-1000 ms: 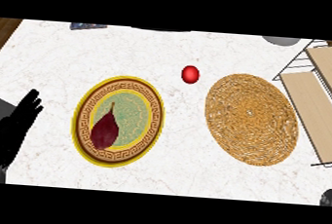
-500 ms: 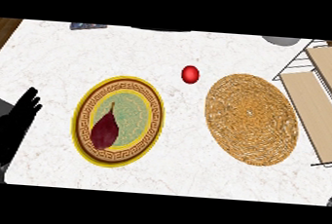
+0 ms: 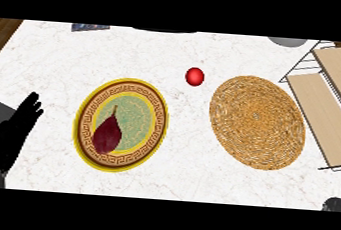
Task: Pick the lemon from the placemat and place it in the tiered shelf
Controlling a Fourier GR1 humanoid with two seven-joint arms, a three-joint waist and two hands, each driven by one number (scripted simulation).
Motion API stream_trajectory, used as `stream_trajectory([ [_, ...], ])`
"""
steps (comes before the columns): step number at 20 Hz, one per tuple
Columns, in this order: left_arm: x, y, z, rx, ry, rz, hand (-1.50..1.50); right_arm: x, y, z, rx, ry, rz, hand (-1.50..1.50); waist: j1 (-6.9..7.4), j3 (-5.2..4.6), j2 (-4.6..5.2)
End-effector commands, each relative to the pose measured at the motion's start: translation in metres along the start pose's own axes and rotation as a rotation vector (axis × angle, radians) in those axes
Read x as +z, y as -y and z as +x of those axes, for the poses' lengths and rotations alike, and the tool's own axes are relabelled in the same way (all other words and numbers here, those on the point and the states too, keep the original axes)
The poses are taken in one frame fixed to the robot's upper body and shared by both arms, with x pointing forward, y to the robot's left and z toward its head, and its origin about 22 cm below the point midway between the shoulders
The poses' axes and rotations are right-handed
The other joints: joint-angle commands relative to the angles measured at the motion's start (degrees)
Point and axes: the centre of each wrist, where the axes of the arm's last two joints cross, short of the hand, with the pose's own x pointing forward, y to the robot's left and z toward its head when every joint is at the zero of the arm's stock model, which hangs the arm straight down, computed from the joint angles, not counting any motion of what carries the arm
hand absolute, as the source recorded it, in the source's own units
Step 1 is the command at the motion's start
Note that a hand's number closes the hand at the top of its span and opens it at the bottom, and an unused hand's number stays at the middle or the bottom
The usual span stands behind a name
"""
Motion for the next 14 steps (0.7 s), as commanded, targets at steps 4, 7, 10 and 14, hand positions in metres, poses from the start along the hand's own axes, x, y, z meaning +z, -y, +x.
stream_trajectory([
  [4, 0.005, 0.007, -0.007, -0.013, -0.009, 0.018, 0.0, 0.033, 0.079, 0.001, -0.222, -0.004, -0.074, -1.5, -0.49, -0.07, -0.28],
  [7, 0.0, 0.004, 0.0, -0.004, -0.017, 0.015, 0.0, 0.055, 0.116, -0.011, -0.218, -0.034, -0.112, -1.5, -1.06, -0.14, -0.6],
  [10, 0.006, -0.004, -0.007, -0.007, -0.026, 0.033, 0.0, 0.057, 0.148, -0.015, -0.185, -0.07, -0.163, -1.5, -1.73, -0.24, -1.08],
  [14, 0.009, -0.018, -0.003, -0.001, -0.04, 0.052, 0.0, 0.067, 0.166, -0.039, -0.144, -0.119, -0.165, -1.5, -2.72, -0.29, -1.68],
])
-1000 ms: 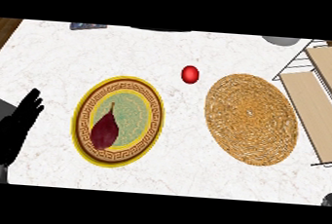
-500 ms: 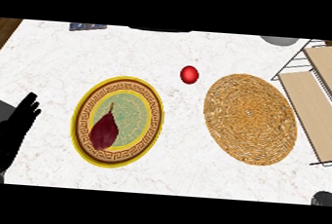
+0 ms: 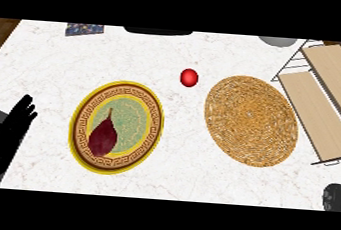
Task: Pick the lemon from the placemat and place it in the tiered shelf
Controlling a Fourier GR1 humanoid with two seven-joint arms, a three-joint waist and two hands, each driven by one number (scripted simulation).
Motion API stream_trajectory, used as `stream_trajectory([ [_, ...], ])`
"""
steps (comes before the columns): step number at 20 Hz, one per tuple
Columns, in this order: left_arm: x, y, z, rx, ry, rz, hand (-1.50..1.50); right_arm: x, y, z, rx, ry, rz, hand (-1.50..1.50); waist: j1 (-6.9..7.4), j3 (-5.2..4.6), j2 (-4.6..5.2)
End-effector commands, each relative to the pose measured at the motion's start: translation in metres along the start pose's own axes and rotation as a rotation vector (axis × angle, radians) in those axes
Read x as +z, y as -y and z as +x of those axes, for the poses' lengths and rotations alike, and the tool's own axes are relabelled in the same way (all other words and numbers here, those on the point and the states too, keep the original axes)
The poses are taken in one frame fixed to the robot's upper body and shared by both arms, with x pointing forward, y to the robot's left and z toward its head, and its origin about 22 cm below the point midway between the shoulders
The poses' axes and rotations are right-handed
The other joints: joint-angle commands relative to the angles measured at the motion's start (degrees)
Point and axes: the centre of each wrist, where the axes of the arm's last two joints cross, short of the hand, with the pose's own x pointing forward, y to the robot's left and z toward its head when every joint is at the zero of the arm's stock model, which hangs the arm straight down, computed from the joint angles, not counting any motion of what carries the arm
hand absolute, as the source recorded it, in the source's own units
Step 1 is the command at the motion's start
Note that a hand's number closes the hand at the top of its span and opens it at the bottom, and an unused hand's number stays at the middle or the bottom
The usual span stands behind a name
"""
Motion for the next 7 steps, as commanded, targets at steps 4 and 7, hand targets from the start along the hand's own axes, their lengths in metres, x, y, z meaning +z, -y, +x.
stream_trajectory([
  [4, 0.013, -0.002, -0.014, -0.003, -0.03, 0.018, 0.0, 0.016, 0.047, -0.011, 0.106, -0.139, 0.064, -1.5, -1.64, -0.34, -1.53],
  [7, 0.011, -0.006, -0.015, 0.007, -0.051, 0.046, 0.0, 0.012, 0.059, -0.01, 0.101, -0.106, 0.078, -1.5, -3.39, -0.37, -2.01],
])
